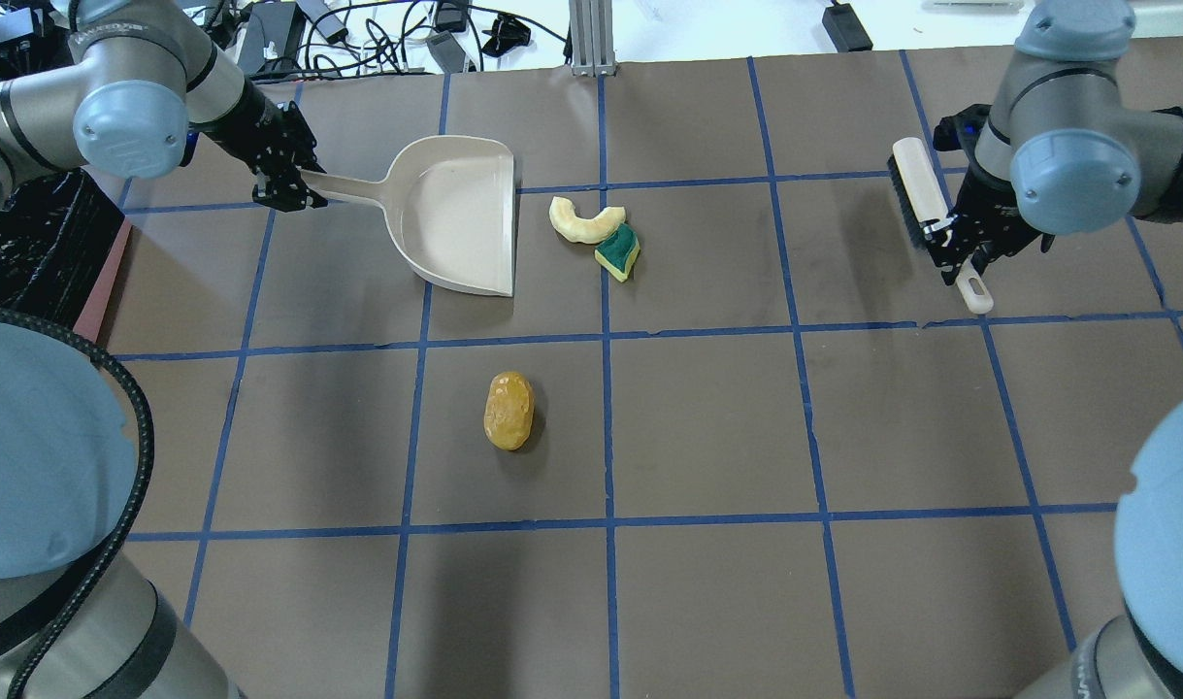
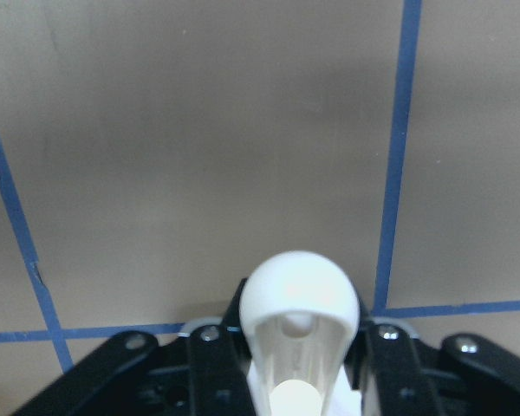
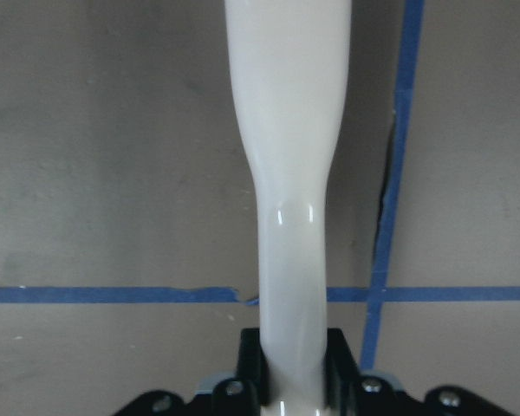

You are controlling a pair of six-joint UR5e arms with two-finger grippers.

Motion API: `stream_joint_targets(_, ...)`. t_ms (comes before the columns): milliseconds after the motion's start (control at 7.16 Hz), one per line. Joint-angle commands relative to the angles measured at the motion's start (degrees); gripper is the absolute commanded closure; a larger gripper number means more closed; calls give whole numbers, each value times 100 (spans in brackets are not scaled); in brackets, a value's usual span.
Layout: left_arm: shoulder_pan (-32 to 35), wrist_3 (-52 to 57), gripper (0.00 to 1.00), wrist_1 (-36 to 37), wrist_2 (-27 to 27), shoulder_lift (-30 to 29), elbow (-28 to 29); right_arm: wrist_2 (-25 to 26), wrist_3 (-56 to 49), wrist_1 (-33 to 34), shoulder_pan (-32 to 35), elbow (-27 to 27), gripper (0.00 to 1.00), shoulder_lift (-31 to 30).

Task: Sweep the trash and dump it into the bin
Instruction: 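Slide the dustpan toward the sponge with left gripper while right brings brush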

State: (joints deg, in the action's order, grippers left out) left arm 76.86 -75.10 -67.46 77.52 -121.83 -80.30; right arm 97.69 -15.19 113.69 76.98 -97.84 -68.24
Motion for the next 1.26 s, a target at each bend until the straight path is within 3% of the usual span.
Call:
stream_joint_targets(0, 22, -162, 100, -13, -219, -42, -21, -92, 699, -66, 649, 63, 90, -31)
stream_joint_targets(140, 65, -163, 100, -21, -211, -86, -64, -597, 1128, -171, 878, 124, 90, -31)
stream_joint_targets(838, 242, -312, 100, -13, -158, -121, -205, -1339, 2298, -250, 1696, 335, 96, 143)
stream_joint_targets(1117, 320, -330, 100, 40, -149, -121, -241, -1349, 2774, -233, 2206, 642, 100, 415)
